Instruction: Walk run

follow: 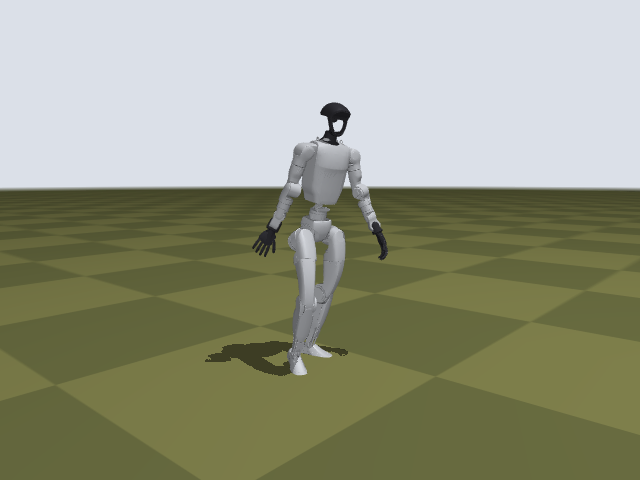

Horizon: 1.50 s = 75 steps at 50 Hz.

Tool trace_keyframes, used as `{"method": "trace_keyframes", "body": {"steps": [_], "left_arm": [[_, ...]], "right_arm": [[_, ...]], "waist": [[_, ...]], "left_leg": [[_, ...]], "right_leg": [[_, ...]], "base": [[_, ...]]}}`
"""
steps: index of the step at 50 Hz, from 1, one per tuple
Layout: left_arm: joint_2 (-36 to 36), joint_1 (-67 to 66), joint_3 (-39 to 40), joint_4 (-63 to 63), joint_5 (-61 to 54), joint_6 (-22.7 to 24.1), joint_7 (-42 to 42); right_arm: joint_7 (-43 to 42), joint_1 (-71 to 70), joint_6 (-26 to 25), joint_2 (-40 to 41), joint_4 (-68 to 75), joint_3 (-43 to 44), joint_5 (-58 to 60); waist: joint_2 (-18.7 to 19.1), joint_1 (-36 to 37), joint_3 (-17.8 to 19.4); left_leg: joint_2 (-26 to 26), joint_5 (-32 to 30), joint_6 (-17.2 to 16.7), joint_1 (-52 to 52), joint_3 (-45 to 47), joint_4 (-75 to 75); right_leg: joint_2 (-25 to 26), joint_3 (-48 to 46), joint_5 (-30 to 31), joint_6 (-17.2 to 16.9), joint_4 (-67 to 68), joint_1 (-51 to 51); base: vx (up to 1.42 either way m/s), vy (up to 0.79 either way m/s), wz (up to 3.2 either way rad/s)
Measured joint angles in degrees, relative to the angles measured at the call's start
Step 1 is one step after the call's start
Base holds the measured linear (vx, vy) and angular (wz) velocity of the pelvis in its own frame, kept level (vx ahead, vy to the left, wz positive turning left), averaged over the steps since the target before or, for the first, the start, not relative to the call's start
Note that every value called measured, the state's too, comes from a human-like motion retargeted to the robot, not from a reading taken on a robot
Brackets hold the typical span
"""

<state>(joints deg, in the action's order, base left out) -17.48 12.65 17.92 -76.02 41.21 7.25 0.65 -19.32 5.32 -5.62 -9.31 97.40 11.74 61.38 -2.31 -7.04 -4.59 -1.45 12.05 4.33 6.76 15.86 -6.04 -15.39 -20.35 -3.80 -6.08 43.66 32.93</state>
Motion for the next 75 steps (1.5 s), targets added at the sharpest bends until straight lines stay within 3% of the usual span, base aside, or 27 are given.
{"method": "trace_keyframes", "body": {"steps": [5,7,9,10,12,13,16,18,21,24,27,30,34,37,40,43,45,48,52,55,58,61,65,67,70,73,75], "left_arm": [[-6.6,6.8,-2.5,8.8,-1.8,3.5,3.4],[-7.1,7.1,-3.1,12.0,-2.4,5.0,3.0],[-5.7,5.7,-3.3,13.6,-3.1,6.3,1.1],[-4.5,4.5,-3.2,13.6,-3.5,6.7,-0.4],[-2.5,0.9,-1.6,12.1,-3.3,6.6,-1.1],[-1.2,-1.2,-0.2,11.0,-2.4,6.4,-0.7],[3.3,-7.1,1.5,5.5,1.7,5.3,-1.8],[5.2,-10.1,0.6,-2.8,5.7,3.3,-5.8],[5.2,-10.8,-1.4,-14.0,10.0,-1.0,-11.0],[6.7,-14.4,1.3,-18.2,13.5,-3.8,-14.5],[8.3,-19.8,4.8,-15.8,13.8,-3.3,-16.3],[8.8,-23.9,7.5,-13.5,12.5,-1.5,-15.8],[8.0,-24.5,11.0,-16.7,10.6,-0.3,-14.3],[6.4,-23.7,12.7,-21.0,6.8,0.7,-11.4],[5.9,-22.6,15.0,-21.4,3.1,-2.2,-6.7],[7.5,-20.6,17.0,-18.5,1.6,-2.5,-2.3],[8.1,-19.2,16.5,-16.0,-0.2,-2.3,0.6],[7.2,-15.5,11.7,-14.0,-2.2,-4.6,3.4],[5.3,-9.5,5.3,-9.7,2.7,-5.7,5.1],[3.1,-5.2,-0.8,-2.7,7.1,-4.0,9.5],[-0.3,-1.6,-4.5,4.3,7.5,-0.8,12.1],[-3.1,1.2,-6.6,10.1,5.5,2.3,11.5],[-2.1,1.3,-7.1,14.6,1.5,5.7,7.9],[0.4,-1.3,-4.8,14.4,-0.6,6.1,5.6],[4.6,-7.3,1.2,12.1,0.3,5.1,6.1],[8.7,-13.0,4.0,4.1,5.1,1.8,5.8],[7.9,-14.1,3.4,-2.6,8.2,0.0,5.5]], "right_arm": [[6.4,7.0,-0.7,-0.4,0.0,3.9,-2.8],[6.8,9.3,-2.3,-0.2,0.0,5.9,-4.3],[7.2,11.0,-4.6,0.0,0.0,8.6,-5.4],[7.3,11.3,-5.8,0.1,0.0,9.9,-5.7],[7.6,11.4,-6.5,0.5,0.0,10.4,-5.7],[8.5,10.9,-6.1,0.5,0.0,9.9,-5.7],[12.1,7.9,-4.0,0.6,0.0,10.0,-5.0],[15.9,3.7,-1.7,0.1,0.0,9.0,-3.9],[16.5,-3.2,0.2,-0.1,-1.6,6.6,-3.5],[10.1,-9.0,-0.4,0.4,-6.9,2.4,-3.9],[4.6,-14.1,0.8,-1.0,-12.5,-1.3,-3.6],[4.1,-18.7,3.0,-3.1,-20.1,-2.8,-0.1],[4.4,-22.9,5.5,-5.3,-29.3,-3.1,0.4],[1.6,-22.3,6.6,-5.1,-33.7,-3.9,-3.9],[-2.0,-17.1,10.7,-4.4,-35.9,-4.8,-8.2],[-2.0,-12.0,9.7,-2.3,-32.5,-5.3,-3.8],[-1.1,-10.7,5.9,-0.5,-27.1,-7.0,2.1],[-1.7,-9.7,1.3,-0.2,-17.7,-8.6,10.3],[0.5,-3.7,1.1,-1.0,-13.3,-8.0,14.1],[4.2,2.7,3.6,-2.8,-11.6,-6.5,12.6],[6.6,6.4,2.4,-3.3,-8.1,-3.1,11.1],[9.2,7.8,-1.1,-2.7,-3.7,0.6,8.5],[14.1,9.3,-2.5,-2.8,0.0,4.9,4.9],[14.3,9.4,-2.7,-2.7,0.0,5.7,4.3],[11.4,8.1,-2.2,-2.0,0.0,5.1,3.1],[9.8,5.8,-0.6,-0.2,-3.3,4.6,1.5],[9.9,3.5,1.0,0.5,-5.8,2.4,-0.8]], "waist": [[-0.4,-4.9,0.5],[-0.4,-4.6,-0.3],[-0.6,-3.4,-1.5],[-0.5,-2.8,-2.2],[-0.7,-3.3,-2.9],[-0.4,-4.2,-2.7],[-0.6,-6.5,-2.4],[-3.4,-4.3,-2.5],[-3.7,-3.1,-1.1],[-3.1,1.9,0.1],[-4.0,7.5,0.1],[-2.9,12.3,0.1],[-2.1,15.8,0.5],[-1.5,16.0,-0.8],[-0.8,17.6,-1.9],[-2.0,21.3,-1.7],[-0.3,20.2,-1.8],[-0.2,17.4,-0.9],[0.0,10.2,0.7],[0.9,3.9,0.7],[-0.1,-0.1,0.8],[-0.7,-1.3,1.0],[-1.2,-0.2,0.2],[-1.3,-0.1,-1.0],[-0.6,-2.7,-1.6],[-4.0,-2.0,-1.8],[-6.0,-1.6,-1.3]], "left_leg": [[-1.2,3.6,-4.1,-9.1,-2.6,2.9],[-1.4,3.6,-6.3,-11.5,-3.2,2.8],[-2.2,1.0,-9.5,-13.8,-4.2,1.8],[-2.6,-1.3,-10.9,-14.5,-4.6,1.0],[-4.2,-8.4,-13.3,-16.4,-5.3,-1.5],[-4.9,-14.3,-14.0,-17.0,-5.8,-3.4],[-0.4,-30.2,-12.1,-15.4,4.3,-16.8],[0.6,-34.9,-8.4,-11.0,11.1,-31.9],[7.1,-25.0,-6.3,-0.5,11.9,-49.3],[8.1,-19.2,-9.7,10.6,9.7,-53.0],[8.1,-14.6,-9.8,18.2,12.4,-44.2],[11.2,-9.8,-4.7,24.8,18.0,-29.8],[6.5,-9.0,-2.6,31.4,11.8,-7.0],[5.0,-8.8,-2.4,34.5,8.1,-5.0],[5.9,-13.1,1.9,33.6,8.0,-12.0],[9.3,-7.8,2.3,32.5,3.2,-20.4],[9.6,-2.7,2.5,28.3,0.2,-21.2],[11.2,-1.2,2.3,17.7,10.2,-15.4],[3.7,-2.5,1.9,7.5,5.1,-4.8],[1.6,-1.7,1.2,1.5,3.1,-0.4],[-0.9,0.6,-0.6,-3.6,0.6,1.6],[-1.8,3.2,-2.4,-8.6,-0.6,3.1],[-2.7,4.1,-6.9,-13.6,-2.0,1.8],[-3.9,-0.1,-9.5,-15.4,-2.5,0.4],[-5.0,-15.3,-12.9,-17.4,-3.8,-5.2],[-1.5,-31.2,-10.1,-13.8,10.1,-24.6],[1.4,-29.5,-6.6,-8.5,11.9,-38.2]], "right_leg": [[3.4,0.2,-4.0,6.9,-29.5,7.6],[4.0,-0.1,-5.4,3.8,-32.9,9.7],[4.9,0.8,-6.9,7.2,-28.4,10.9],[5.6,2.9,-7.1,10.2,-24.7,11.4],[4.0,-3.4,0.1,10.3,-23.4,8.5],[4.5,1.6,1.2,9.3,-21.7,8.1],[1.0,7.1,-2.0,9.2,-16.6,4.4],[-1.3,6.3,-6.2,9.8,-17.7,-2.2],[-1.2,1.9,-8.1,9.3,-21.5,-10.3],[3.8,1.6,-7.2,8.8,-29.7,-18.8],[6.8,2.6,-7.9,8.6,-34.8,-24.5],[10.1,3.2,-9.7,7.0,-38.4,-30.5],[12.3,4.7,-11.7,3.8,-40.6,-37.3],[13.4,5.4,-11.0,-0.5,-39.5,-40.9],[15.3,7.6,-4.6,-5.0,-35.2,-43.8],[11.8,5.5,15.3,-4.2,-20.9,-40.0],[10.0,-0.1,23.3,-2.3,-7.3,-35.7],[4.8,-0.9,14.3,2.3,10.5,-25.0],[3.5,0.3,8.2,-0.7,15.1,-11.5],[2.6,-2.1,3.2,-0.6,4.9,-3.7],[0.1,-4.2,-2.6,4.3,-11.3,1.7],[4.0,-1.3,-5.0,8.9,-28.2,5.5],[5.8,1.0,-8.0,7.2,-30.9,8.5],[6.9,4.2,-5.1,11.5,-25.5,9.0],[4.6,3.2,0.7,10.8,-19.8,6.6],[0.3,7.4,-4.9,10.5,-19.1,-1.3],[-2.8,3.1,-7.0,10.3,-20.5,-7.0]], "base": [[1.01,-0.17,0.56],[1.25,-0.25,0.2],[1.29,-0.19,0.04],[1.2,-0.15,-0.09],[1.35,-0.23,-0.05],[1.32,-0.21,0.42],[1.21,-0.11,0.78],[1.35,-0.19,-0.14],[1.13,-0.15,0.26],[0.99,-0.1,-0.79],[0.96,-0.07,-0.72],[1.06,0.02,-0.61],[0.94,0.07,-0.35],[1.32,0.12,0.09],[1.25,0.08,-0.21],[1.14,0.0,-1.03],[1.05,0.03,-0.73],[1.12,0.18,-0.26],[0.89,0.12,1.02],[1.09,0.0,1.53],[0.98,-0.13,0.88],[0.92,-0.22,0.44],[1.01,-0.17,0.19],[1.39,-0.23,0.0],[1.46,-0.21,0.45],[1.19,-0.1,0.5],[1.0,-0.2,0.53]]}}
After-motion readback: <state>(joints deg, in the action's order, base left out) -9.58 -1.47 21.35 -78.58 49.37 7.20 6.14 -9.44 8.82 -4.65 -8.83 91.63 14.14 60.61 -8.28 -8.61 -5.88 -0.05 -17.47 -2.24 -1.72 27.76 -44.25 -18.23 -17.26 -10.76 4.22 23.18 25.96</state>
